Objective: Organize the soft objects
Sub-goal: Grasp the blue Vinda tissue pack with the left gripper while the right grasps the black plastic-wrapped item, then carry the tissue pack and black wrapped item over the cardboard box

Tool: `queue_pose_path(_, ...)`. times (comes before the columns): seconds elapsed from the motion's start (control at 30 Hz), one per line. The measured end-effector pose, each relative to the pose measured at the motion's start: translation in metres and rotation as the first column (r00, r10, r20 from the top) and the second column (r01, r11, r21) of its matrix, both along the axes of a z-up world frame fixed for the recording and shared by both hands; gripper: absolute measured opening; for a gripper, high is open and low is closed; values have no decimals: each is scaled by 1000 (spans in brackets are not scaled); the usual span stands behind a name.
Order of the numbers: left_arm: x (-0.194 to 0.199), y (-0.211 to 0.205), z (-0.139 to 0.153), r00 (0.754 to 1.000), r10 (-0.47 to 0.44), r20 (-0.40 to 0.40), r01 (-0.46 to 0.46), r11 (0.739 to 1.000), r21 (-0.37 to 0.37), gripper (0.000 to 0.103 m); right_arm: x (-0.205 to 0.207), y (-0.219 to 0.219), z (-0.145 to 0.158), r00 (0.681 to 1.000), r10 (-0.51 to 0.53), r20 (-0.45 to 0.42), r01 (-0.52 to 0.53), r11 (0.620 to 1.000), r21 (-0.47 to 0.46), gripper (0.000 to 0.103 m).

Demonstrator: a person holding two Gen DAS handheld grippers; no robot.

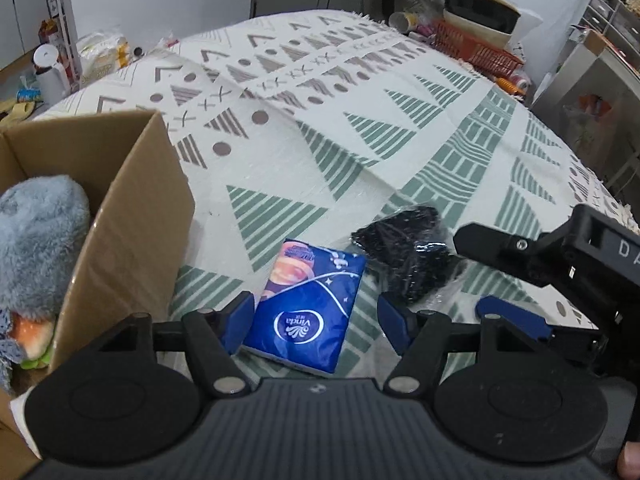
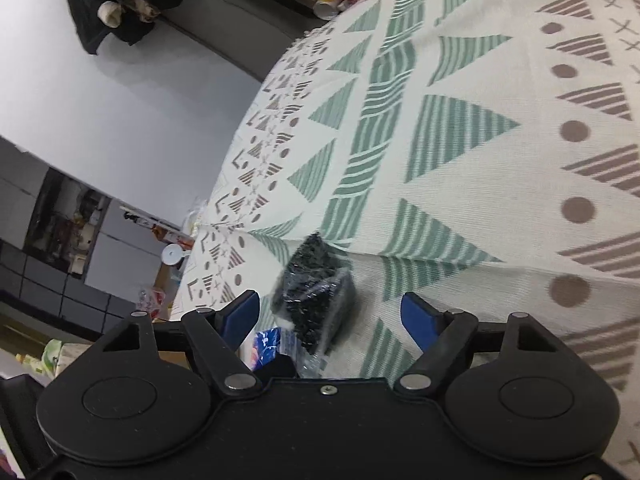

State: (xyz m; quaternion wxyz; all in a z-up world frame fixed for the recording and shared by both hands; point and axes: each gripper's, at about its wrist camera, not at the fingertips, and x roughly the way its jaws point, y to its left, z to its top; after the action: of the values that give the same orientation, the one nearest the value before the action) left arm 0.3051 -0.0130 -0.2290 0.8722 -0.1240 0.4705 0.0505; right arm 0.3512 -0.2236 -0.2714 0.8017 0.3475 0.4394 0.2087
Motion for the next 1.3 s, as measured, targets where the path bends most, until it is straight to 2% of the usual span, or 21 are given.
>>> queue_pose_path(0.13,4,3,-10,999,7,-42,-8,1000,-28,67,5,5,-5,1000,19,13,-19,1000,20,72)
queue_pose_path(0.2,5,4,-10,999,11,-38,-12,1000,-25,64,8,7,-6,1000,25,19,-25,999,30,69)
queue_pose_path(0.23,5,4,-10,999,15,-35,-15,1000,-22,60,9,8,-7,999,27,18,-28,999,33,64)
queue_pose_path(0.27,6,4,-10,999,16,-35,-17,1000,-21,60,10,9,-9,999,29,16,-30,999,37,62)
queue_pose_path(0.33,5,4,-10,999,18,-33,-19,1000,-25,58,12,9,-12,999,33,7,-34,999,43,48)
queue_pose_path(0.4,4,4,-9,999,17,-33,-18,1000,-24,57,12,9,-15,999,38,1,-38,998,53,43)
queue_pose_path(0.43,4,4,-8,999,17,-32,-18,1000,-25,57,11,9,-15,999,44,4,-44,998,51,35)
queue_pose_path(0.6,-1,6,1,1000,21,-20,-22,999,-45,55,6,11,-7,998,49,31,-49,999,0,33)
queue_pose_path(0.87,-15,9,22,1000,23,21,-21,997,-80,55,-8,-6,15,996,-30,80,34,998,-49,33)
queue_pose_path(1.1,-38,14,58,994,16,105,-6,995,-97,55,-36,-11,38,990,-52,134,63,995,-79,33)
queue_pose_path(1.3,-56,20,73,990,23,141,-8,994,-105,55,-55,-18,59,982,-86,166,102,991,-85,33)
